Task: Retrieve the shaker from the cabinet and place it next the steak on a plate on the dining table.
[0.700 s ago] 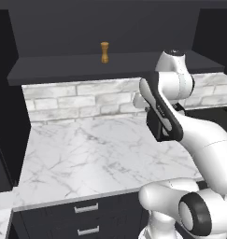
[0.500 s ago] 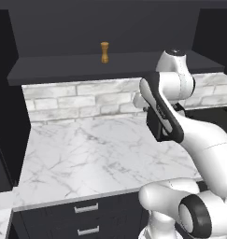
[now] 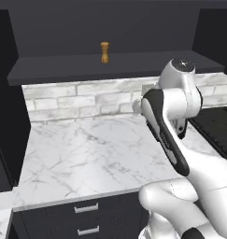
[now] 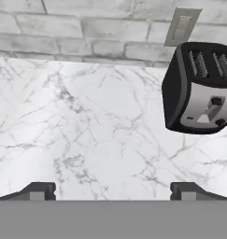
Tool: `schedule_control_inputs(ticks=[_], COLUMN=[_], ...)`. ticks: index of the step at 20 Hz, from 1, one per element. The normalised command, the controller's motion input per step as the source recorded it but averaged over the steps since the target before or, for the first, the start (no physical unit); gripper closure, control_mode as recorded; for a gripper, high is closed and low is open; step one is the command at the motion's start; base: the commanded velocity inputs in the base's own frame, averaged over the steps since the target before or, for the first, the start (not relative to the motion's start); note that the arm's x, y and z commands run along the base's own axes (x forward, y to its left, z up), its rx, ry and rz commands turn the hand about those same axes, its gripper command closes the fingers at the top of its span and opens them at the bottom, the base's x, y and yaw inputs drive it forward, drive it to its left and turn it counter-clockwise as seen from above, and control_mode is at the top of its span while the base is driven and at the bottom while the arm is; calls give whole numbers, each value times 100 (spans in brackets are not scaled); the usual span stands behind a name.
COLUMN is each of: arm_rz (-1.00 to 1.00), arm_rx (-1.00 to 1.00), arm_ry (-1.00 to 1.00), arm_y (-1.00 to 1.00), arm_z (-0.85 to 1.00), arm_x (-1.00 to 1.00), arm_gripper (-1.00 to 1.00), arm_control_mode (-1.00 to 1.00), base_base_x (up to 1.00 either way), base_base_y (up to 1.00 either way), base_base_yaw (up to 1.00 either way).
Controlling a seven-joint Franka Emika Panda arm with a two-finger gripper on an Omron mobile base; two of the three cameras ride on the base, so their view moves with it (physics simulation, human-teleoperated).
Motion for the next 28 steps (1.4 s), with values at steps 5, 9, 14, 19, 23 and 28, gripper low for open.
schedule_control_inputs(ticks=[5,9,14,19,23,28], arm_rz=[0,0,2,3,1,0], arm_rx=[0,0,0,0,0,0], arm_ry=[-28,-25,-22,-11,-11,-15], arm_y=[5,5,0,0,1,9], arm_z=[17,23,61,57,53,57], arm_x=[-58,-52,-34,-18,-16,-2], arm_gripper=[-100,-100,-100,-100,-100,-100], arm_control_mode=[-100,-100,-100,-100,-100,-100], base_base_x=[0,0,0,0,0,0], base_base_y=[0,0,0,0,0,0], base_base_yaw=[0,0,0,0,0,0])
